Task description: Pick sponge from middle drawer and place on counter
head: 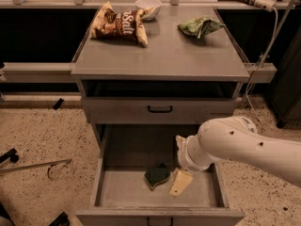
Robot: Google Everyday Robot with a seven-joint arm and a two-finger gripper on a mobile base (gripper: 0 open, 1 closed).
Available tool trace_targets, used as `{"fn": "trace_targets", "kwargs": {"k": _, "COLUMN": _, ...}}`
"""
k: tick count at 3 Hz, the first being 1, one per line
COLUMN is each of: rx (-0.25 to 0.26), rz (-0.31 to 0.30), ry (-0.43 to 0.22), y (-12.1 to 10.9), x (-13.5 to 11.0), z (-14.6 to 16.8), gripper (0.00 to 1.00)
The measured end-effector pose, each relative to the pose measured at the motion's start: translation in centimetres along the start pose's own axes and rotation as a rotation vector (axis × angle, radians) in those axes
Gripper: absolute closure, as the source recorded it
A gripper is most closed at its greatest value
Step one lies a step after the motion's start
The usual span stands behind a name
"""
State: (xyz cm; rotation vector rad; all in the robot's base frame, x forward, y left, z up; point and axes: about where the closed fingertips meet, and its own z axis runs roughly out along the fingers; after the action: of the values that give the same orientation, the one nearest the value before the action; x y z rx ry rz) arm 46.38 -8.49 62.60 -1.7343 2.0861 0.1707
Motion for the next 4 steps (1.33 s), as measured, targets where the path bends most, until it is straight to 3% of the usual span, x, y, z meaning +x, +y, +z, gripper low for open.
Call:
{"fn": "trace_targets", "kwargs": {"k": 1, "rx": -0.011, "rz": -0.015, "ry": -0.005, "y": -0.1, "x": -0.1, "z": 1.8, "gripper": 0.0}}
{"fn": "trace_targets", "kwargs": {"k": 4, "rx": -0.07, "rz": -0.068, "ry": -0.015, "y": -1.7, "x": 0.7, "z": 15.5, "gripper": 0.0}}
